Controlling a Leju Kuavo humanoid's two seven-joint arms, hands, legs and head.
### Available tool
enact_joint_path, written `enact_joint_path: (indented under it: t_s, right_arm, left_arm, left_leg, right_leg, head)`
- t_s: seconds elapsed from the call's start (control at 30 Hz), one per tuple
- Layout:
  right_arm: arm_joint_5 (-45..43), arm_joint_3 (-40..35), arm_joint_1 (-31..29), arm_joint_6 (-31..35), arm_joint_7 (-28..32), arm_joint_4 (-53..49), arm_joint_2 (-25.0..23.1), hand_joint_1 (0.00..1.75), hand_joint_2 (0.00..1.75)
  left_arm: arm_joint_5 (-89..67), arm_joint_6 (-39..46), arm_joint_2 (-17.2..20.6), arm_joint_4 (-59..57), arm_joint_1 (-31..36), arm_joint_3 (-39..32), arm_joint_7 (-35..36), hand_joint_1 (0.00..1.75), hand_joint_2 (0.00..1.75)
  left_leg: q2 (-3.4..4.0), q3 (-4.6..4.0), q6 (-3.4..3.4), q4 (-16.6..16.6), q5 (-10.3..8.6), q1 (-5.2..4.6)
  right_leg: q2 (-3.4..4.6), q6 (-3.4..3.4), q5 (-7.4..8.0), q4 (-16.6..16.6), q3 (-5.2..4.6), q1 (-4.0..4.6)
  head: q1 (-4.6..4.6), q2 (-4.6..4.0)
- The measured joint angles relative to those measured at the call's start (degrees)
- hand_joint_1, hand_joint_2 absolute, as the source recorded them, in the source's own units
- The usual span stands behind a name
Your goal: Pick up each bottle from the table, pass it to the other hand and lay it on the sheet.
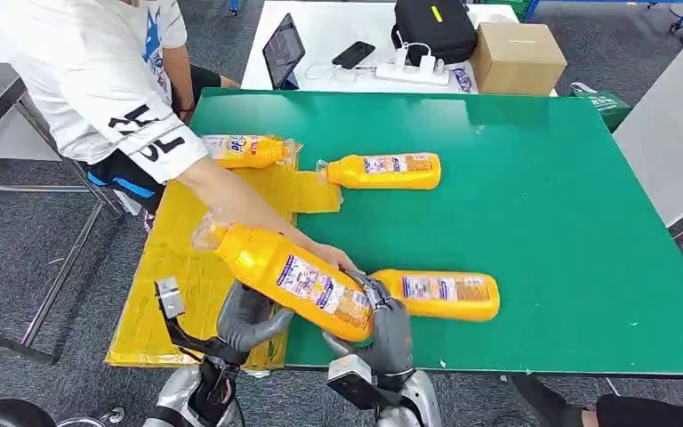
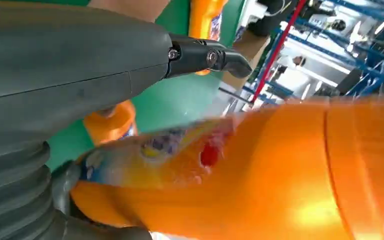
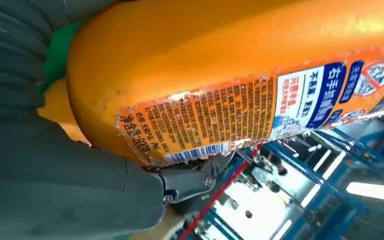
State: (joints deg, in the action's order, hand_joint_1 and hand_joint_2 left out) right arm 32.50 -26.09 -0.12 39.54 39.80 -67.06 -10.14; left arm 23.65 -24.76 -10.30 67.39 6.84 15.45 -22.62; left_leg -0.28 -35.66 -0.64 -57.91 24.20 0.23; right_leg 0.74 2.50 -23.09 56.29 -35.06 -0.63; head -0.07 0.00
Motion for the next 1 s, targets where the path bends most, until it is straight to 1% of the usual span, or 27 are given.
enact_joint_path:
  t_s: [0.07,0.1,0.13,0.17,0.23,0.27,0.33,0.4,0.47,0.5,0.6,0.63,0.67,0.77,0.87,1.0]
  right_arm:
    - [-0.5,-0.9,-0.3,0.1,0.0,1.2,0.0,1.75,1.75]
    - [-0.8,-1.3,-0.5,0.1,0.0,1.8,0.0,1.71,1.75]
    - [-1.1,-1.6,-0.7,0.1,0.0,2.3,0.0,1.71,1.75]
    - [-1.3,-2.1,-0.8,0.1,0.0,2.9,0.0,1.75,1.75]
    - [-1.7,-3.0,-1.2,0.1,0.0,4.2,0.0,1.71,1.75]
    - [-1.8,-3.4,-1.5,0.0,0.0,5.0,0.0,1.73,1.75]
    - [-2.0,-4.2,-2.1,-0.5,0.0,6.8,-0.2,1.69,1.75]
    - [-2.1,-5.1,-2.9,-1.2,0.0,8.9,-0.6,1.69,1.75]
    - [-2.3,-5.7,-3.7,-1.6,0.0,10.8,-0.9,1.62,1.75]
    - [-2.5,-5.9,-4.0,-1.7,0.0,11.7,-1.0,1.66,1.75]
    - [-2.9,-6.4,-5.1,-1.9,0.0,13.9,-1.3,1.64,1.75]
    - [-2.9,-6.4,-5.2,-1.9,0.0,14.3,-1.4,1.64,1.75]
    - [-2.9,-6.5,-5.4,-2.0,0.0,14.7,-1.5,1.64,1.75]
    - [-2.9,-6.6,-5.7,-2.0,0.0,15.4,-1.6,1.64,1.75]
    - [-2.8,-6.6,-5.9,-2.0,0.0,15.9,-1.6,1.66,1.75]
    - [-2.7,-6.5,-5.9,-2.1,0.0,16.4,-1.6,1.61,1.75]
  left_arm:
    - [0.0,0.0,0.3,-0.2,0.0,0.4,-0.1,0.00,1.75]
    - [0.0,0.0,0.5,-0.3,0.1,0.6,-0.1,0.00,1.75]
    - [0.0,-0.1,0.6,-0.4,0.1,0.8,-0.2,0.00,1.75]
    - [0.0,-0.2,0.7,-0.4,0.1,1.0,-0.3,0.00,1.75]
    - [0.0,-0.2,1.0,-0.5,0.1,1.2,-0.3,0.00,1.75]
    - [0.0,-0.3,1.1,-0.5,0.1,1.3,-0.3,0.00,1.75]
    - [0.2,-0.6,1.2,-0.5,0.1,1.3,-0.3,0.00,1.75]
    - [0.7,-1.1,1.3,-0.7,0.1,1.3,-0.4,0.00,1.75]
    - [1.6,-1.7,1.4,-0.9,0.1,1.3,-0.5,0.00,1.75]
    - [1.7,-1.9,1.4,-0.9,0.1,1.3,-0.5,0.00,1.75]
    - [1.8,-2.2,1.8,-1.0,0.0,1.3,-0.2,0.00,1.75]
    - [1.5,-2.4,1.9,-1.0,0.0,1.4,-0.2,0.42,1.75]
    - [1.2,-2.7,2.1,-1.0,0.0,1.5,-0.3,1.75,1.75]
    - [-4.0,-1.1,2.6,-1.0,0.0,2.4,-3.2,1.75,1.75]
    - [-7.3,-0.3,2.8,-1.0,0.0,3.3,-4.0,1.75,1.75]
    - [-10.9,0.7,3.2,-0.9,0.3,4.4,-4.9,1.75,1.75]
  left_leg:
    - [0.00,-0.01,-0.01,0.0,0.01,-0.02]
    - [0.00,-0.01,-0.01,0.0,0.01,-0.02]
    - [-0.01,-0.01,-0.01,0.0,0.01,-0.02]
    - [-0.01,-0.01,-0.01,0.0,0.01,-0.02]
    - [0.00,-0.01,-0.01,0.0,0.01,-0.02]
    - [0.01,-0.01,-0.01,0.0,0.01,-0.02]
    - [0.01,-0.01,-0.01,0.0,0.01,-0.01]
    - [0.01,-0.01,0.00,0.0,0.00,0.00]
    - [0.01,0.00,0.00,0.0,0.00,0.00]
    - [0.01,-0.01,0.00,0.0,0.00,0.01]
    - [0.01,-0.01,0.00,0.0,0.00,0.00]
    - [0.01,-0.01,0.00,0.0,0.00,0.00]
    - [0.00,-0.01,0.00,0.0,0.00,0.00]
    - [0.01,-0.02,0.00,0.0,0.00,-0.01]
    - [0.00,-0.03,0.00,0.0,0.00,-0.01]
    - [0.00,-0.03,0.00,0.0,0.00,-0.01]
  right_leg:
    - [0.00,0.00,0.00,0.0,0.00,-0.02]
    - [0.00,0.00,0.00,0.0,0.00,-0.02]
    - [0.00,0.00,0.00,0.0,0.00,-0.02]
    - [0.00,0.00,0.00,0.0,0.00,-0.02]
    - [0.00,0.00,0.00,0.0,0.00,-0.01]
    - [0.00,0.00,0.00,0.0,-0.01,-0.01]
    - [0.00,0.00,0.00,0.0,-0.02,0.00]
    - [0.00,0.00,0.00,0.0,-0.03,0.01]
    - [0.00,0.00,0.00,0.0,-0.03,0.01]
    - [0.00,0.00,0.00,0.0,-0.03,0.01]
    - [0.01,0.00,0.00,0.0,-0.04,0.00]
    - [0.00,0.00,0.00,0.0,-0.04,0.00]
    - [0.00,0.00,0.00,0.0,-0.04,0.00]
    - [0.00,0.00,0.00,0.0,-0.04,-0.01]
    - [0.00,0.00,0.00,0.0,-0.04,-0.01]
    - [0.00,0.00,0.00,0.0,-0.04,-0.01]
  head:
    - [-0.02,0.00]
    - [0.00,0.00]
    - [0.00,0.00]
    - [-0.02,0.00]
    - [-0.02,0.00]
    - [0.00,0.00]
    - [0.00,0.00]
    - [-0.02,0.00]
    - [0.00,0.00]
    - [-0.02,0.00]
    - [-0.02,0.00]
    - [-0.02,0.00]
    - [0.00,0.00]
    - [0.00,0.00]
    - [0.00,0.00]
    - [-0.02,0.00]
